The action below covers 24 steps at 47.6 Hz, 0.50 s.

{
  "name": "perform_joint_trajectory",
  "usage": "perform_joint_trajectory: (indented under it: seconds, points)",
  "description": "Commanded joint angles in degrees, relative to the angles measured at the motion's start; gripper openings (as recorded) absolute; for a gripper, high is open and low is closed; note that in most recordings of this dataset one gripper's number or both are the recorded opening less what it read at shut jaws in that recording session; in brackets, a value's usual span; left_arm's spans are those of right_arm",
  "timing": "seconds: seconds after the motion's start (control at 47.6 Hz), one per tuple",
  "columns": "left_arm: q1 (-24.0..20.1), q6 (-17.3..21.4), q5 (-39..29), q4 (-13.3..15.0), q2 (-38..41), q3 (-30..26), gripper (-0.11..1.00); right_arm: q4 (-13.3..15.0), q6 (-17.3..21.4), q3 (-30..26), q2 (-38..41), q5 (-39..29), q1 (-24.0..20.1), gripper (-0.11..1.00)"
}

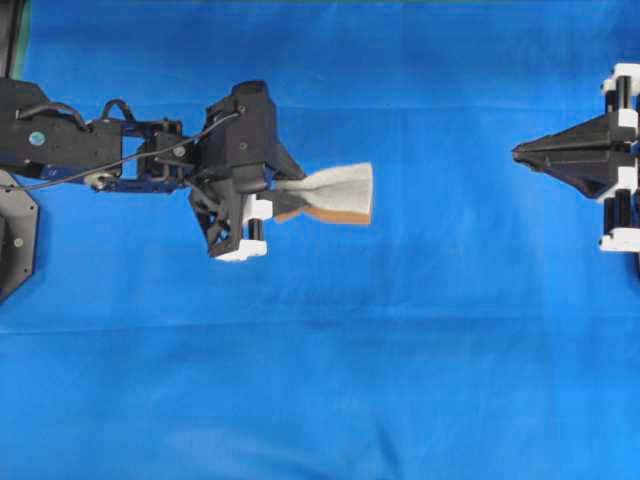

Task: Hand over the sponge with the left arm and wipe it with the right arm.
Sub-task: 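Close the left gripper on the sponge's left end and lift it, then bring the right gripper to the sponge's free end held by left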

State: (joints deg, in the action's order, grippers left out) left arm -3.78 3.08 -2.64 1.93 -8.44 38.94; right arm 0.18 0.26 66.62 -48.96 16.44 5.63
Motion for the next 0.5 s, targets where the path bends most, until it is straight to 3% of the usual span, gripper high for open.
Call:
perform_joint_trajectory:
  seconds: [0.0, 0.399, 0.42, 0.483]
  points:
    - [0.3, 0.0, 0.4, 0.0, -1.2, -0.4, 0.22, 0.0, 0.2, -2.1, 1.2, 0.3, 0.1, 0.00]
    - [0.1, 0.4, 0.4, -0.2, -1.1, -0.4, 0.22, 0.0, 2.8, -11.3, 14.0, -0.1, -3.2, 0.01]
    - [0.1, 0.5, 0.4, -0.2, -1.1, -0.5, 0.22, 0.0, 2.9, -11.8, 14.8, -0.2, -3.2, 0.03]
    - [0.1, 1.1, 0.4, -0.3, -1.1, -0.5, 0.22, -0.2, 3.0, -13.2, 17.3, -0.5, -3.3, 0.21]
